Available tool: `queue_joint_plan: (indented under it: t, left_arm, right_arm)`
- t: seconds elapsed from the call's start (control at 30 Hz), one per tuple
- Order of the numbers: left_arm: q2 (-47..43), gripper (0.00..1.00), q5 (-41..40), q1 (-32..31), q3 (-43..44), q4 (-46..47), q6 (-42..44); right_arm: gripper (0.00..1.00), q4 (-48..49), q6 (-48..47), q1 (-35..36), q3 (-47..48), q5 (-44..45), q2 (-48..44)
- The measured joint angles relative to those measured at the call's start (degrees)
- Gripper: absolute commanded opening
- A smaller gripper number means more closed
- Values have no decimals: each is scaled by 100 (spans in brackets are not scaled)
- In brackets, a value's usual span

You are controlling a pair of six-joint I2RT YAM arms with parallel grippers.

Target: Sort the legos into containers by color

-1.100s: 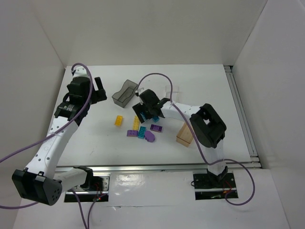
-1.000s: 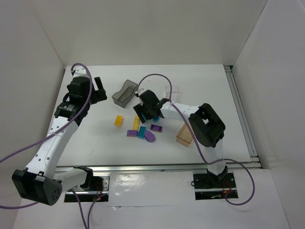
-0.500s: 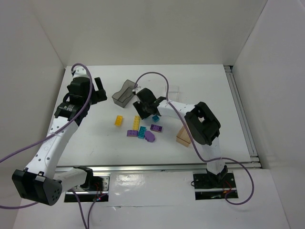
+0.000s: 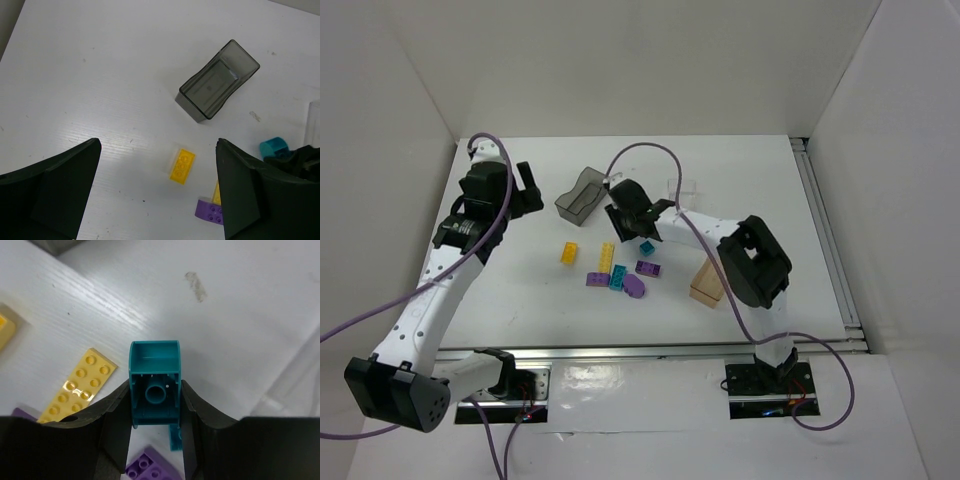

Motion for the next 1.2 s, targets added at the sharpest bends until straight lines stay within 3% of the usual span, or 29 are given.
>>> queue_joint_plan:
  t: [0.13, 0.3, 0.47, 0.73, 0.9, 1.0, 1.03, 1.2]
  left_arm:
    - [0, 99, 26, 35, 0, -37, -2]
    - [63, 99, 120, 39, 2, -57, 0]
    - [129, 99, 177, 39, 2, -85, 0]
    - [129, 99, 214, 39, 2, -149, 4]
    - [129, 99, 216, 39, 2, -168, 4]
    - [129, 99, 221, 46, 2, -190, 4]
    - [129, 99, 221, 52, 2, -201, 4]
    - [127, 99, 219, 85, 2, -256, 4]
  right_arm:
    - [35, 52, 280, -195, -114, 352, -719]
    - [35, 122, 824, -1086, -306, 693, -1405]
    - [37, 90, 1239, -1906, -442, 802, -1370]
    - [40, 59, 1440, -2000, -439, 654, -992]
    - [47, 55, 1480, -2000, -310, 573, -717]
    - [58, 48, 1484, -2000, -280, 551, -542]
    - [66, 46, 1488, -2000, -280, 551, -507]
    - [76, 13, 1484, -1998, -271, 592, -479]
